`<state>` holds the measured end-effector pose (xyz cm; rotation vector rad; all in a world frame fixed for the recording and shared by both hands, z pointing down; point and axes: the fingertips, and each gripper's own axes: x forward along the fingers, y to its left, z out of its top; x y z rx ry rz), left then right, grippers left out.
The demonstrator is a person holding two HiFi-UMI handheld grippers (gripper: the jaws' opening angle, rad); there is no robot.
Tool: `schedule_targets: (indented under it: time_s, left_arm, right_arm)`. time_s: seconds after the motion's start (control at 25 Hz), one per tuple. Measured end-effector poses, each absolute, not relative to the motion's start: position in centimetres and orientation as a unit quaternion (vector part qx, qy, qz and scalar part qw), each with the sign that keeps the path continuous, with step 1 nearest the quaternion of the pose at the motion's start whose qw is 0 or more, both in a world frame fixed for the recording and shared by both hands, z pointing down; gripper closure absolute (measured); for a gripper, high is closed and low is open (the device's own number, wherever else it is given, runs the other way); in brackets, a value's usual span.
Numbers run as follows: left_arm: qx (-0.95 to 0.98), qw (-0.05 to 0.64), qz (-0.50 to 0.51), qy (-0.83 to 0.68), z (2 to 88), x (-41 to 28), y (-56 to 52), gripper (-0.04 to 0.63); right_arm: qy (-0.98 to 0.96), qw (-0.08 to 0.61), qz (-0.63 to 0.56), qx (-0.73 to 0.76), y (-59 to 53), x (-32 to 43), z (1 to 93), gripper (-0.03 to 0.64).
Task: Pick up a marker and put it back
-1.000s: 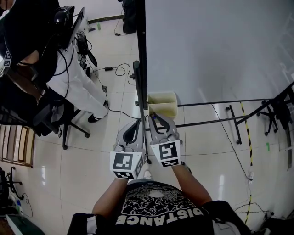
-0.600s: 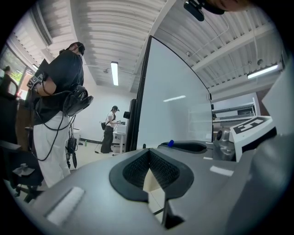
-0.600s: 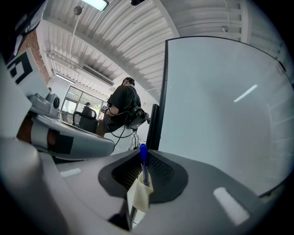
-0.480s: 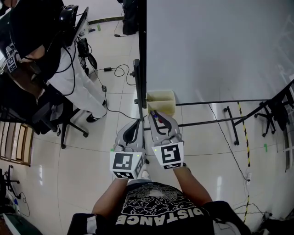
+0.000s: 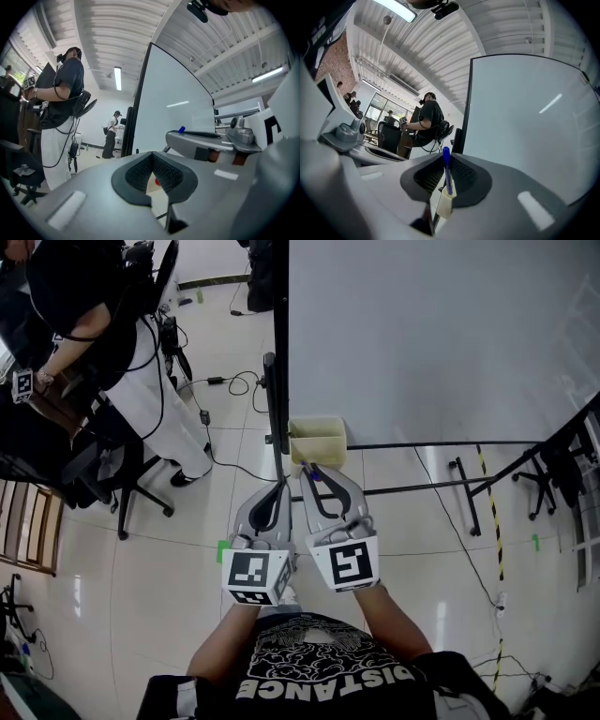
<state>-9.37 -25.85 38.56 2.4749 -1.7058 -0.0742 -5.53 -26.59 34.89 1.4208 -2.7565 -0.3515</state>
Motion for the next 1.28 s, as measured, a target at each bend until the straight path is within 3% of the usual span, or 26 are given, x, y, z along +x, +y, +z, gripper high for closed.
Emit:
schedule_targets:
  time_s: [1.28]
  left_arm:
    - [0.816, 0.045, -0.033, -0.575, 37.9, -6.2, -20.3, 0.591]
  right_arm:
    - [-0.888, 0.003, -0.123, 0.443, -20.1, -2.6, 34.3, 0.578]
